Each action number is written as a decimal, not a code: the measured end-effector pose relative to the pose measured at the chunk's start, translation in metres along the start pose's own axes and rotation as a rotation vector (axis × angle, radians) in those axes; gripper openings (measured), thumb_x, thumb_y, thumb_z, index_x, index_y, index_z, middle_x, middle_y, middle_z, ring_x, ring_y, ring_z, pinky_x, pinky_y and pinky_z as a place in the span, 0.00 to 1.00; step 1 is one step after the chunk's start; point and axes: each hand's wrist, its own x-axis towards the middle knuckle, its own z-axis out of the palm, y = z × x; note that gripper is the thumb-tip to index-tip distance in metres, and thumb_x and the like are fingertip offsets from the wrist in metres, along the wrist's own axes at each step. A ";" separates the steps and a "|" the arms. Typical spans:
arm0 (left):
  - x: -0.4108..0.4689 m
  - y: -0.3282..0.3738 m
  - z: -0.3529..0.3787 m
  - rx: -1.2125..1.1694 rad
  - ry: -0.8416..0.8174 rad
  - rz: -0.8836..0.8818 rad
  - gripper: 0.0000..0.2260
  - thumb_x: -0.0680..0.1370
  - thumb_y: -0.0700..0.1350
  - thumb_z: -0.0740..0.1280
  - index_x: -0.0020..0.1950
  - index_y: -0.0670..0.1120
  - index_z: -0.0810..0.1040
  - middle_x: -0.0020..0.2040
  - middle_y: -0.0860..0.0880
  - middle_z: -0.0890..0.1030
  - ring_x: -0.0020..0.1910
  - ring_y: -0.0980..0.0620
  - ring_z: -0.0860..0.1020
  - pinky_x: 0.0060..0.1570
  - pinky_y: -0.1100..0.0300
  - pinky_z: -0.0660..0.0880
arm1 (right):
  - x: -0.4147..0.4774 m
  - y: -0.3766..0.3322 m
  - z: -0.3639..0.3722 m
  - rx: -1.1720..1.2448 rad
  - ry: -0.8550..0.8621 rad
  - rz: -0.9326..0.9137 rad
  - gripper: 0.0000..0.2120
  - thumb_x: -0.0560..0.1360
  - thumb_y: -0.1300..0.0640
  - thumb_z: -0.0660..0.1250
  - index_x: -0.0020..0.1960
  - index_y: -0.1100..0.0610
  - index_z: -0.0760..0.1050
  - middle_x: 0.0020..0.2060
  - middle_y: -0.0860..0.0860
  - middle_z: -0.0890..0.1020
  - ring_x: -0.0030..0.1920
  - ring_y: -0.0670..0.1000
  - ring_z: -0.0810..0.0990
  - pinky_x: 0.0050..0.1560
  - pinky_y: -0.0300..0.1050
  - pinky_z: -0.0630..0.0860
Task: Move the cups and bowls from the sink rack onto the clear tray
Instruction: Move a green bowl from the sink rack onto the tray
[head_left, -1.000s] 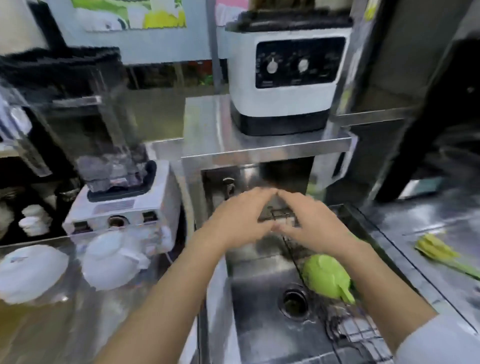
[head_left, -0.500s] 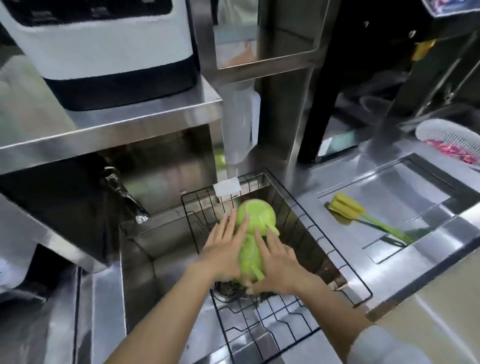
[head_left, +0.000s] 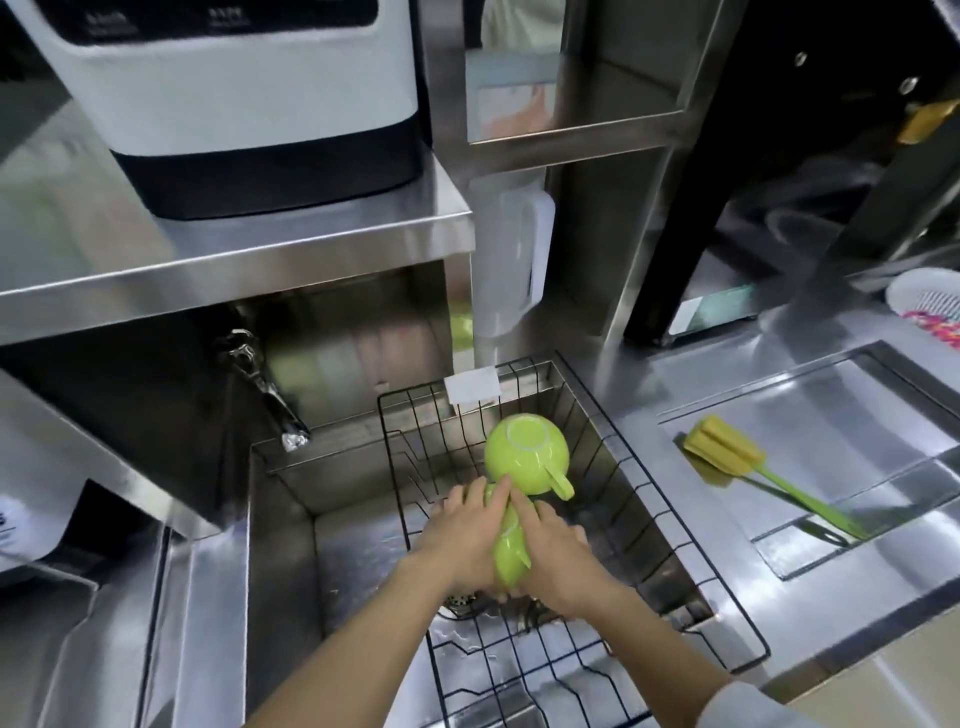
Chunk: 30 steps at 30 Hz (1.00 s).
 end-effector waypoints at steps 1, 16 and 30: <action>-0.002 0.000 -0.002 -0.033 0.007 0.016 0.55 0.60 0.55 0.78 0.74 0.47 0.45 0.71 0.44 0.59 0.67 0.41 0.60 0.66 0.44 0.63 | -0.001 0.000 -0.006 0.013 -0.035 -0.005 0.52 0.65 0.56 0.74 0.75 0.49 0.40 0.66 0.59 0.66 0.65 0.62 0.68 0.63 0.56 0.66; -0.119 -0.036 -0.140 -0.229 0.489 0.157 0.47 0.56 0.60 0.77 0.69 0.46 0.62 0.63 0.52 0.68 0.60 0.52 0.63 0.62 0.57 0.65 | -0.071 -0.135 -0.129 0.075 0.053 -0.282 0.49 0.65 0.59 0.75 0.74 0.45 0.48 0.61 0.46 0.69 0.46 0.42 0.73 0.39 0.21 0.69; -0.344 -0.142 -0.174 -0.037 1.012 0.018 0.43 0.58 0.65 0.68 0.64 0.38 0.67 0.60 0.42 0.75 0.57 0.50 0.66 0.59 0.67 0.57 | -0.114 -0.339 -0.068 0.082 0.172 -0.820 0.49 0.62 0.56 0.79 0.66 0.30 0.50 0.68 0.36 0.63 0.68 0.35 0.62 0.69 0.33 0.59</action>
